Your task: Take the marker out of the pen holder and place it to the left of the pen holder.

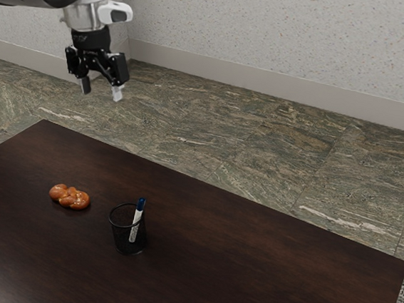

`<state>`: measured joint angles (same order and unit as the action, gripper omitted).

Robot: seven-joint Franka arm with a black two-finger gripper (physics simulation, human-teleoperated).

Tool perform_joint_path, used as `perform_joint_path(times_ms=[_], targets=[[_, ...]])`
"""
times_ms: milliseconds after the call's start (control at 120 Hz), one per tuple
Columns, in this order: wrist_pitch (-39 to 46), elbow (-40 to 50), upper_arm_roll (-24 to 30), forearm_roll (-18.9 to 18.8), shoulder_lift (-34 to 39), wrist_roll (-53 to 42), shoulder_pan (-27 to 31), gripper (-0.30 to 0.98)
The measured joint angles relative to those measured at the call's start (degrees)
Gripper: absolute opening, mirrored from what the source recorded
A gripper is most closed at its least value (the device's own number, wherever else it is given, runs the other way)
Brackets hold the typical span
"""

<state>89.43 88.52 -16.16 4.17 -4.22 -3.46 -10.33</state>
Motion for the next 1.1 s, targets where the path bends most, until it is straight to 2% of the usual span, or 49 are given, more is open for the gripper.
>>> perform_joint_path(times_ms=[83,183,367,592,750,1100], targets=[[0.6,1.8,0.0,-0.2,-0.1,-0.2,0.6,0.66],[3.8,9.7,0.0,-0.5,-0.8,-0.2,0.4,0.66],[9.4,19.6,0.1,-0.6,-2.5,0.8,-2.7,0.66],[14.3,20.3,0.6,1.1,-6.6,1.8,-8.7,0.65],[18.6,20.3,0.6,2.1,-10.4,2.1,-9.3,0.62],[19.7,21.0,0.4,0.3,-10.8,2.1,-8.8,0.36]])
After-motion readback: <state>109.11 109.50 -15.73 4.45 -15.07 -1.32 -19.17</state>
